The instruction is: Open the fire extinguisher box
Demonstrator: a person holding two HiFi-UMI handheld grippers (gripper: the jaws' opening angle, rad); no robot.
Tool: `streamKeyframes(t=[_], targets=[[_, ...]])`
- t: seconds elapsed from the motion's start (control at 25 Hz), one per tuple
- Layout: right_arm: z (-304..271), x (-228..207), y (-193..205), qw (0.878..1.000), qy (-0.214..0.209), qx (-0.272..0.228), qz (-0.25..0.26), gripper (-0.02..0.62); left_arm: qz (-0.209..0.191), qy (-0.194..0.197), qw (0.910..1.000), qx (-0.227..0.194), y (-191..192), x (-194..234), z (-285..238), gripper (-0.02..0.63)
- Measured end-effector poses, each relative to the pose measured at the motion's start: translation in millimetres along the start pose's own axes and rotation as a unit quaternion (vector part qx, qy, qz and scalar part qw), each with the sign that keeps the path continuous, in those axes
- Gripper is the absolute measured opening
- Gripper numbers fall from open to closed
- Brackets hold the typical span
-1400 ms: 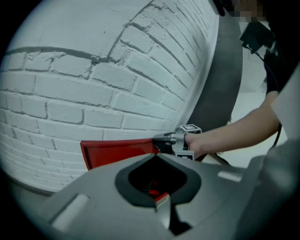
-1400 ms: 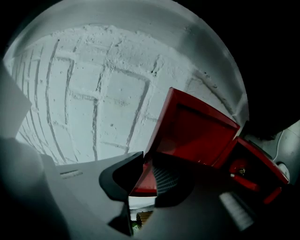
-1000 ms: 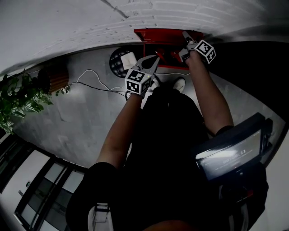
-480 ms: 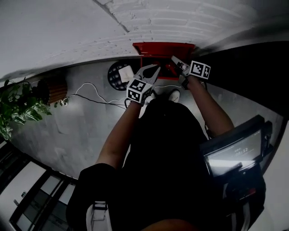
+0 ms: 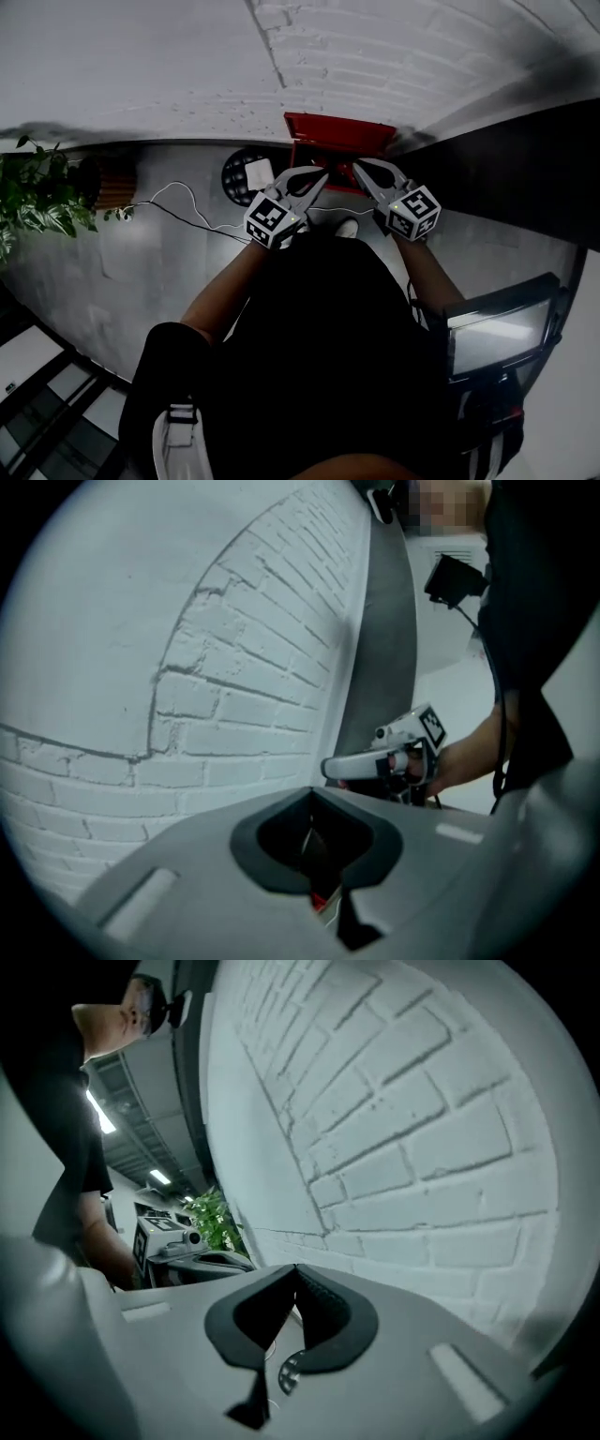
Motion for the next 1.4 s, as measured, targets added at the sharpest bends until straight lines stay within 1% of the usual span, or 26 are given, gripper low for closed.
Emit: streamKeyframes(t=[0.08,0.16,0.28,0.4,0.52,0.68,0.92,1.08,1.4], targets=[[10,28,-22,1.000,-0.005,-0.012,0.025,0.008,-0.013,0.003,0.9996,-0.026,-24,-15,19,0.002],[15,50,-36,0.999,-0.013,-0.026,0.040,0.008,-0.022,0.004,0.9983,-0.055,-39,-24,31,0.002],[21,71,-44,0.997,-0.036,-0.045,0.051,0.008,-0.018,0.005,0.9955,-0.093,-53,-27,37,0.002],[24,80,-56,0.994,-0.049,-0.067,0.078,0.008,-0.011,0.015,0.9937,-0.110,-64,-26,38,0.002],[26,81,-65,0.990,-0.049,-0.073,0.110,0.008,-0.014,0.026,0.9931,-0.113,-70,-26,34,0.002],[26,83,-70,0.986,-0.046,-0.067,0.146,0.008,-0.032,0.031,0.9926,-0.113,-76,-28,31,0.002],[29,83,-65,0.987,-0.044,-0.064,0.144,0.008,-0.056,0.044,0.9918,-0.106,-81,-33,27,0.002],[31,79,-65,0.987,-0.040,-0.065,0.143,0.008,-0.055,0.050,0.9910,-0.111,-81,-31,27,0.002],[32,79,-68,0.986,-0.038,-0.073,0.148,0.008,-0.061,0.058,0.9906,-0.107,-84,-33,23,0.002]])
Point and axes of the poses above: the fingertips, and each gripper's own axes: z backward along the fingers, x to its left, y out of its underside, the point moved 8 cm from there along z, backward along the fingers, and after that the axes turned 1 degree about -x, right-handed, at the moved point
